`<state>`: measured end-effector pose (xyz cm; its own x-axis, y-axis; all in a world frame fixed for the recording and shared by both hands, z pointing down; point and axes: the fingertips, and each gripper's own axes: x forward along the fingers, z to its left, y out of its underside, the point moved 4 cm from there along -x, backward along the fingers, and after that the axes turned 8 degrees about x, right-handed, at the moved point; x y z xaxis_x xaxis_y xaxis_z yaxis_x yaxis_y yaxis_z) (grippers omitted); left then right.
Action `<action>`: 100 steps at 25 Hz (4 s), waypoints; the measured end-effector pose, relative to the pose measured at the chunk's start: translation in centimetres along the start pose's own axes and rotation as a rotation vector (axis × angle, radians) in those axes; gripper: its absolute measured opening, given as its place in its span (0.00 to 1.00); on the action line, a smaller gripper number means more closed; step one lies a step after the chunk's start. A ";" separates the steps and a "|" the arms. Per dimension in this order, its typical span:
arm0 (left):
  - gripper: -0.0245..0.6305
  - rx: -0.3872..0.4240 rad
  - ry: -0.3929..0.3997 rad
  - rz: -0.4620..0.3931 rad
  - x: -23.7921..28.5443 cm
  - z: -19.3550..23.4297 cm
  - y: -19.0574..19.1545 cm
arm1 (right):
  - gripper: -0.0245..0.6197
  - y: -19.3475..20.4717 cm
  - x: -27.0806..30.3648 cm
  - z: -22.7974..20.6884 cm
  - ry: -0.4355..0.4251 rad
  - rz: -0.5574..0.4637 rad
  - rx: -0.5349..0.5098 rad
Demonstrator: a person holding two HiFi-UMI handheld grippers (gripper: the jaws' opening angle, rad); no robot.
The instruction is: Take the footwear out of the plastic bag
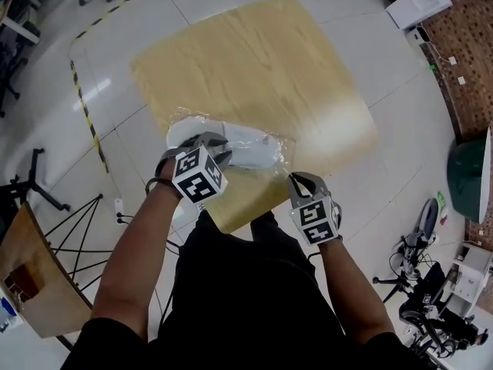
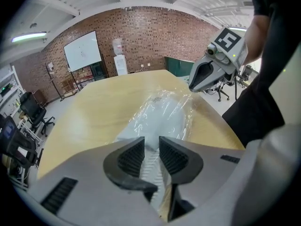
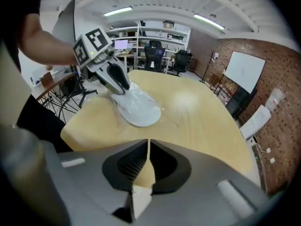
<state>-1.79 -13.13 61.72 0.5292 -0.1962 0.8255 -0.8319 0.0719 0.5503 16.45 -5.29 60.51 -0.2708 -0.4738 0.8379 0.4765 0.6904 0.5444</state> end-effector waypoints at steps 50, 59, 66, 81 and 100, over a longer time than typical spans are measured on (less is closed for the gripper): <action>0.16 -0.065 -0.073 -0.022 -0.9 -0.4 0.3 | 0.26 -2.6 3.2 -1.0 -0.322 -0.022 0.332; 0.14 -0.034 -0.106 -0.018 -1.0 -0.4 0.2 | 0.23 -3.6 5.6 -0.7 -0.449 -0.005 0.716; 0.11 -0.034 -0.112 -0.006 -1.6 -0.1 0.7 | 0.11 -4.0 3.7 -3.5 -0.518 -0.116 0.904; 0.08 0.079 -0.101 0.037 -1.6 -0.4 0.2 | 0.10 -3.1 1.9 -5.8 -0.489 -0.159 0.889; 0.07 0.174 -0.111 0.120 -2.7 -0.1 2.2 | 0.10 -2.3 1.1 -6.1 -0.458 -0.148 0.869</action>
<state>-5.03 -12.34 60.74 0.4115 -0.3036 0.8593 -0.9089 -0.0668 0.4117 20.18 -10.77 59.91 -0.6621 -0.4571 0.5939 -0.3174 0.8889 0.3303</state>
